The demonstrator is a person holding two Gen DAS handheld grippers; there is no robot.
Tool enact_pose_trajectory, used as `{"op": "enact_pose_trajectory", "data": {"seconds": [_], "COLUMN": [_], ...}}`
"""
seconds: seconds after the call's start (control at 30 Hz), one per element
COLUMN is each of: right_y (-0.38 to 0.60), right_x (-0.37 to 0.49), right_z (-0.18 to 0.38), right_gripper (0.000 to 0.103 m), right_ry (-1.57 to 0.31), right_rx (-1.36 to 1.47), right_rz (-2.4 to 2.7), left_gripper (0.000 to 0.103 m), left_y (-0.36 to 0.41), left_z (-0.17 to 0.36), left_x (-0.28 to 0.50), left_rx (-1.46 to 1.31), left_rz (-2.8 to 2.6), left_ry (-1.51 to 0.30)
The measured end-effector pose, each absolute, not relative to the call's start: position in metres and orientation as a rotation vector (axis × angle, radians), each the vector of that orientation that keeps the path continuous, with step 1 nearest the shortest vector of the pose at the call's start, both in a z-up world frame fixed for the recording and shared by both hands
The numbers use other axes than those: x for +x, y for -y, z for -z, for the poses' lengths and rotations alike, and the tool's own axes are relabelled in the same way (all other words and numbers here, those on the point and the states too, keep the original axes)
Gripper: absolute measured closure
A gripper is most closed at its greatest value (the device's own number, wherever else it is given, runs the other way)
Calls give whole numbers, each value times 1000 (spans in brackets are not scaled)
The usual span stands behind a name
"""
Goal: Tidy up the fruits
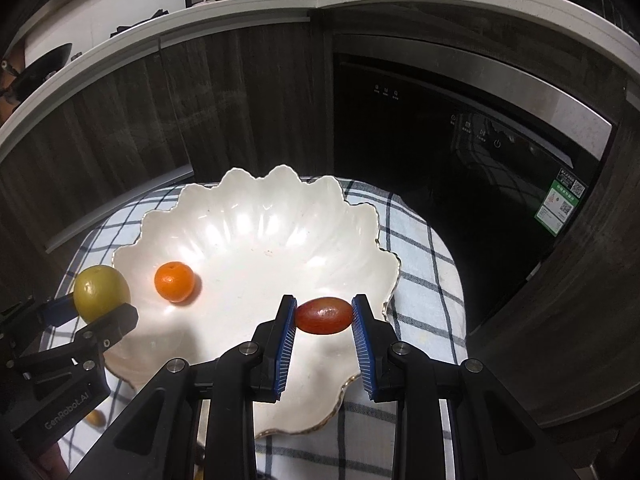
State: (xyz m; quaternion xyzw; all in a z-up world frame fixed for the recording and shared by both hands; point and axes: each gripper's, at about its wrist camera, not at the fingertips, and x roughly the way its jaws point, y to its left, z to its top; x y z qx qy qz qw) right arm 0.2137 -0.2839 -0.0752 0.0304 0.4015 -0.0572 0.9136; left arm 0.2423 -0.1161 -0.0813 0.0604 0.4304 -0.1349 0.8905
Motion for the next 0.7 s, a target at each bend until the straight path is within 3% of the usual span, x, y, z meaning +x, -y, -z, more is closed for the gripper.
{"op": "enact_pose_trajectory", "data": {"seconds": [0.4, 0.47, 0.5, 0.57, 0.63, 0.7], "right_y": [282, 282, 282, 284, 286, 287], "right_x": [222, 223, 223, 222, 219, 217], "right_z": [93, 92, 92, 89, 85, 81], "right_gripper": [72, 71, 69, 46, 37, 37], "right_ry": [-877, -881, -882, -873, -851, -839], "right_rx": [36, 30, 32, 36, 47, 49], "right_rz": [114, 117, 117, 127, 139, 144], "left_gripper": [54, 50, 43, 38, 38, 37], "left_y": [120, 119, 119, 119, 119, 118], "left_z": [99, 101, 100, 97, 94, 91], "left_x": [249, 248, 247, 244, 243, 242], "left_rx": [129, 122, 124, 135, 139, 142], "left_rz": [282, 276, 274, 271, 273, 266], "left_ry": [-972, -980, -973, -955, -951, -942]}}
